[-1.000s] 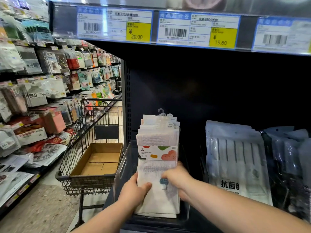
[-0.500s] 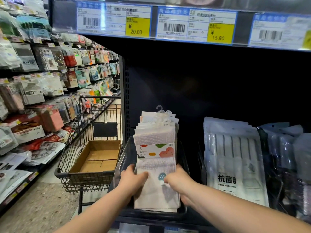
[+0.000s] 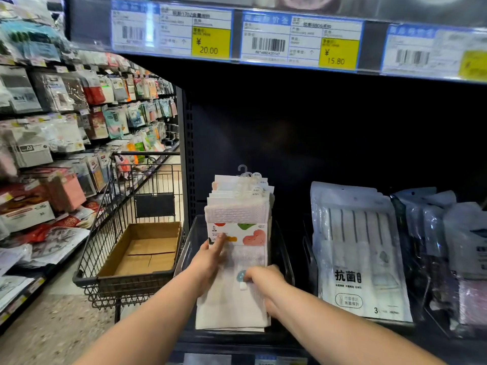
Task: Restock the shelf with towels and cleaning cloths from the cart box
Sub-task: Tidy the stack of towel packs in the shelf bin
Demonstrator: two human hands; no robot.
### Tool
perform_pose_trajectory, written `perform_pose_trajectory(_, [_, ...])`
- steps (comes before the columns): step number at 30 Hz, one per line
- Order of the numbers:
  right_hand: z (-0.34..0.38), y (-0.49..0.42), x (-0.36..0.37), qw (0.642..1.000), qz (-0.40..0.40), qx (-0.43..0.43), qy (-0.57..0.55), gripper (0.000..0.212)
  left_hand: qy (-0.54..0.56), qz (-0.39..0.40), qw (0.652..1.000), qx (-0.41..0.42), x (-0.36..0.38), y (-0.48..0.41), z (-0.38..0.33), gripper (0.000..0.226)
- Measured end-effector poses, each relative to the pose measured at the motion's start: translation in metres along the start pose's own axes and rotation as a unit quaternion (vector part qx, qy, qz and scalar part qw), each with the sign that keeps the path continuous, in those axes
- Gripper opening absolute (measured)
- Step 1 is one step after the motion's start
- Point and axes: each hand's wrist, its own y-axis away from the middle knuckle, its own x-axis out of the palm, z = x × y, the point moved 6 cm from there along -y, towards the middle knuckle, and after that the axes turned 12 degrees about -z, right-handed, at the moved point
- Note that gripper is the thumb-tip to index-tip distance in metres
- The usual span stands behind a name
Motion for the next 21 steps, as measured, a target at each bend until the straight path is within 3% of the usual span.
perform_pose_trajectory(3, [0.001,-0.002,-0.001,0.999,-0.016,-0.005,0.033,0.060,-0.004,-0.002,1.000,0.005,0.000,-0.006,-0.002,0.064])
perform_pose_trajectory(6, [0.001,-0.003,-0.001,0.996,-0.023,-0.009,0.089,0.073,-0.084,-0.022,0.996,-0.013,-0.004,-0.011,0.004,0.082])
perform_pose_trajectory(11, [-0.003,-0.010,0.008,0.994,-0.004,-0.022,0.106,0.087,-0.225,-0.085,0.969,0.053,-0.016,-0.022,0.008,0.077])
perform_pose_trajectory(13, [-0.005,-0.011,0.010,0.995,0.006,-0.031,0.096,0.083,-0.219,-0.075,0.970,0.073,-0.017,-0.026,0.008,0.074])
perform_pose_trajectory(16, [-0.004,-0.013,0.008,0.993,0.015,-0.057,0.098,0.070,-0.175,-0.042,0.983,0.027,-0.014,-0.031,0.010,0.085])
perform_pose_trajectory(21, [0.007,-0.015,0.008,0.993,0.029,-0.051,0.106,0.078,-0.171,-0.045,0.984,0.014,-0.012,-0.034,0.012,0.102])
